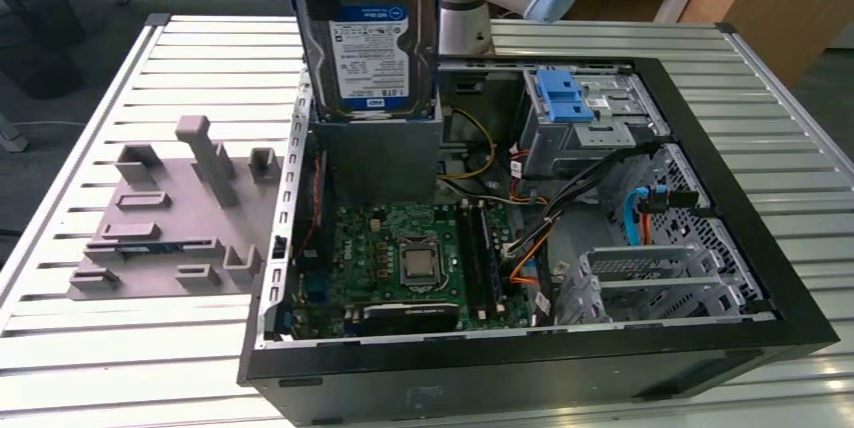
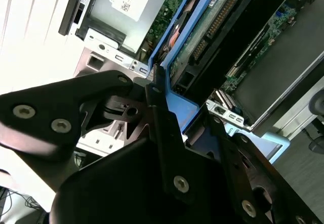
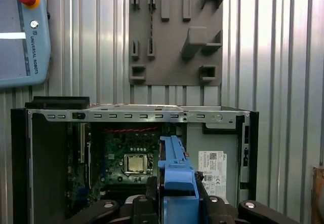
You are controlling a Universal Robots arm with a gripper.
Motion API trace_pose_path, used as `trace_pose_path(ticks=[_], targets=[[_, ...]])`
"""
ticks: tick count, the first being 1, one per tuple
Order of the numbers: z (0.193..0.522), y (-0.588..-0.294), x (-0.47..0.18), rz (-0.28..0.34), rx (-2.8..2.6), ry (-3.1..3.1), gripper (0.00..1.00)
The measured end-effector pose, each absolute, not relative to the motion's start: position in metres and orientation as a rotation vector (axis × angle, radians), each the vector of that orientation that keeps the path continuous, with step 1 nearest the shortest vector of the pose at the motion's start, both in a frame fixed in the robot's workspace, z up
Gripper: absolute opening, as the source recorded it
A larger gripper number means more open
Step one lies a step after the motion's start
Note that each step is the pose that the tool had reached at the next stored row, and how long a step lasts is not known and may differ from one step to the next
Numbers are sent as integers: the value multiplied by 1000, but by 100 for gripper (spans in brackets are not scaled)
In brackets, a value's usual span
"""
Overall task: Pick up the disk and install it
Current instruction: 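Pick up the disk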
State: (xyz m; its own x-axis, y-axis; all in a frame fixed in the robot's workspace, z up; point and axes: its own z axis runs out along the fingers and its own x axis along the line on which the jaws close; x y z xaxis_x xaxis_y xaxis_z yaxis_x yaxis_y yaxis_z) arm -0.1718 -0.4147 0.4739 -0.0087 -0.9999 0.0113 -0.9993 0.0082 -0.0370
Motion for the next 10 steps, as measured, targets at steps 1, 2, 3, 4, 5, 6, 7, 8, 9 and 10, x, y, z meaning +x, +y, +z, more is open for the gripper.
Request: trace_pose_path(ticks=[1, 2, 3, 4, 5, 6, 7, 8, 9, 10], targets=[[474, -415, -170, -52, -2200, 2219, 36], [474, -415, -168, -51, -2200, 2219, 36], [474, -416, -166, -49, -2201, 2220, 36], [474, -416, -164, -48, -2202, 2220, 36], [474, -417, -162, -47, -2202, 2221, 36], [474, -417, -161, -45, -2202, 2222, 36], [474, -418, -159, -44, -2203, 2223, 36], [474, -418, -158, -43, -2203, 2224, 36], [474, -419, -157, -43, -2203, 2224, 36], [474, -420, -156, -43, -2202, 2225, 36]])
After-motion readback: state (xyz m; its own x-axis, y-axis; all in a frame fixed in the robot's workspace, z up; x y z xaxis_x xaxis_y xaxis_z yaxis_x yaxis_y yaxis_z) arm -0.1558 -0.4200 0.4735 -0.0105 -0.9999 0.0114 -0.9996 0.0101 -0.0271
